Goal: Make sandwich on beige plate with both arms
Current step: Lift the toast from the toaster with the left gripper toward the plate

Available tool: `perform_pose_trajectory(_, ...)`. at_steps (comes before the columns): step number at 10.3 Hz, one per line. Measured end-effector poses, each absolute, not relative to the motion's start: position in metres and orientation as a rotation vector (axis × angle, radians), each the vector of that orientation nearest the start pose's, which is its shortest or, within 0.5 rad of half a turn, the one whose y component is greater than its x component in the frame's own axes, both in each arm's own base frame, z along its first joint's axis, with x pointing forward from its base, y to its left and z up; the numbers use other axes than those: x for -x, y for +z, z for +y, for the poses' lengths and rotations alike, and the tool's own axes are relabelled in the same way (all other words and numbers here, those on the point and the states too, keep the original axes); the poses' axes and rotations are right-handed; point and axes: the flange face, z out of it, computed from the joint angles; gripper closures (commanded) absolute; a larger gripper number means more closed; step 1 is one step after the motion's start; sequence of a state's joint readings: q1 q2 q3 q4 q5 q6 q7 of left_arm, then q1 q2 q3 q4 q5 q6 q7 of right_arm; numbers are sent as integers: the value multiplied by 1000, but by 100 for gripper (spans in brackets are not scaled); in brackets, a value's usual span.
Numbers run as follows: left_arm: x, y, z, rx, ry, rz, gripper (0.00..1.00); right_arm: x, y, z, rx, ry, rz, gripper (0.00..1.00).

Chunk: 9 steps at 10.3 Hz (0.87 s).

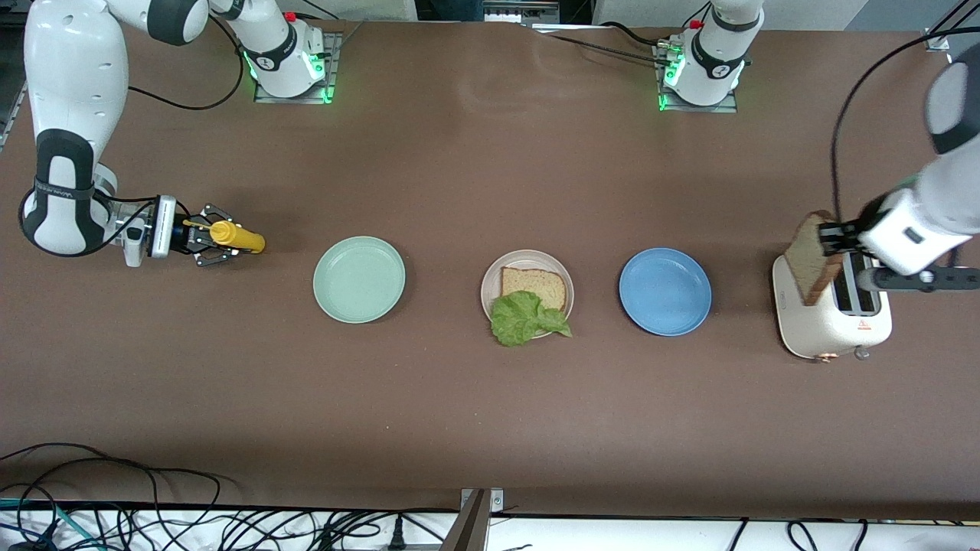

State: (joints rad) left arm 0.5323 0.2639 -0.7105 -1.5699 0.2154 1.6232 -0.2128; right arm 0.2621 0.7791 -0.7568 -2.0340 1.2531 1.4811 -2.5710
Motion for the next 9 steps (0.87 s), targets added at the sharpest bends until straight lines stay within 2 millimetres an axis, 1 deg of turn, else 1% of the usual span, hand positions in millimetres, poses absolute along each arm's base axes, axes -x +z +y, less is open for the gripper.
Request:
perform_pose_trajectory(2,-602,489,-121,3129,289,-120,100,-490,125,-156,1720,-723,-1385,100)
perform_pose_trajectory(3,-598,479,-153,3176,351,-151,100,-493,123,-155,1715,-722,-1397,100)
perform_pose_trajectory(4,-596,473,-183,3220,376,-164,100,-494,120,-154,1709,-730,-1407,100)
perform_pose_trajectory(5,-595,468,-211,3284,394,-187,100,-495,116,-152,1704,-745,-1409,100)
perform_pose_trajectory(6,-596,463,-233,3368,420,-217,100,-494,112,-151,1700,-749,-1412,100)
perform_pose_trajectory(7,-600,455,-250,3439,438,-239,100,-494,112,-151,1696,-753,-1415,97)
perform_pose_trajectory(8,-605,441,-265,3495,448,-257,100,-495,112,-152,1695,-754,-1417,51)
perform_pose_trajectory(9,-611,423,-279,3539,437,-273,100,-495,112,-152,1694,-755,-1420,32)
